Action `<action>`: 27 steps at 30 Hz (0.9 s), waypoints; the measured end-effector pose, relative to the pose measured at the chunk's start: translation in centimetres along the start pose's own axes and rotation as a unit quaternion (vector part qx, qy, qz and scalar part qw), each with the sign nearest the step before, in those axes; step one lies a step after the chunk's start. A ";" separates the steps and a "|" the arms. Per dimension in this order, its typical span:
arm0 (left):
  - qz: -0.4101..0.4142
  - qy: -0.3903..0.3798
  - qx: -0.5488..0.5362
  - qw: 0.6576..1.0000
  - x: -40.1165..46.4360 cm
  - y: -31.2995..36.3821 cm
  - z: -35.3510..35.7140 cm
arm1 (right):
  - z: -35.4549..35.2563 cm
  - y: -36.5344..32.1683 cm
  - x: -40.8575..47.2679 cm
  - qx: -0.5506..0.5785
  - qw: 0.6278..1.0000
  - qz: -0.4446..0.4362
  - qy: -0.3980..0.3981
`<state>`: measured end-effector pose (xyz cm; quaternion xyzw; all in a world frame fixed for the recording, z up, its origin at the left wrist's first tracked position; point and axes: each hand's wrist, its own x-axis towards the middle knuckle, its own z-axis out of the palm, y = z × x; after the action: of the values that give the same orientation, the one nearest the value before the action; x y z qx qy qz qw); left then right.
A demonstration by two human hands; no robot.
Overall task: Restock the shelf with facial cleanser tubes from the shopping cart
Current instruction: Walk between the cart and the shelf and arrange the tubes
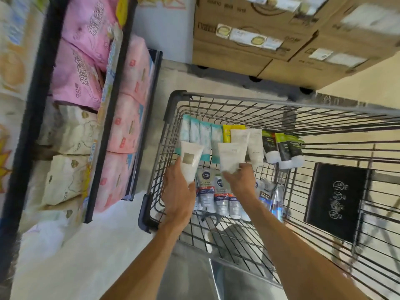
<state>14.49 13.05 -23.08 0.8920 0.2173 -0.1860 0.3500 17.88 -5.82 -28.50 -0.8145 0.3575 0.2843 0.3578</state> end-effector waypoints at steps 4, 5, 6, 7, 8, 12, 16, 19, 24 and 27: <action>0.006 0.006 0.010 1.000 -2.9 2.4 -2.0 | -4.4 0.1 -5.6 0.049 0.999 -0.017 -0.006; 0.005 0.009 0.011 1.000 -3.7 2.9 -2.4 | -5.5 -0.1 -6.9 0.065 0.998 -0.022 -0.011; 0.003 0.014 0.013 1.000 -4.5 3.4 -2.9 | -6.4 0.1 -7.9 0.079 0.996 -0.030 -0.017; 0.001 0.020 0.013 1.000 -5.3 3.8 -3.3 | -7.3 0.1 -8.9 0.092 0.995 -0.037 -0.025; -0.001 0.027 0.012 1.000 -6.0 4.2 -3.7 | -8.0 0.3 -9.7 0.101 0.993 -0.046 -0.031; 0.003 0.074 0.012 0.997 -9.2 5.8 -4.9 | -10.5 0.7 -12.2 0.085 0.990 -0.098 -0.056; -0.016 0.133 -0.003 0.991 -13.8 7.0 -5.5 | -12.6 0.2 -14.7 0.076 0.981 -0.151 -0.093; -0.067 0.174 -0.013 0.982 -17.7 7.1 -5.4 | -13.8 0.0 -16.6 0.049 0.970 -0.198 -0.132; -0.145 0.247 -0.061 0.956 -24.4 5.8 -5.4 | -14.2 0.1 -20.6 0.003 0.940 -0.276 -0.200; -0.210 0.293 -0.096 0.928 -28.8 4.6 -6.1 | -13.1 0.5 -23.3 -0.034 0.918 -0.326 -0.223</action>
<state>-6.13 6.86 -2.45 0.8029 0.5092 0.0362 0.3078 6.62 -7.57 -4.30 -0.8128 -0.0269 0.3384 0.4734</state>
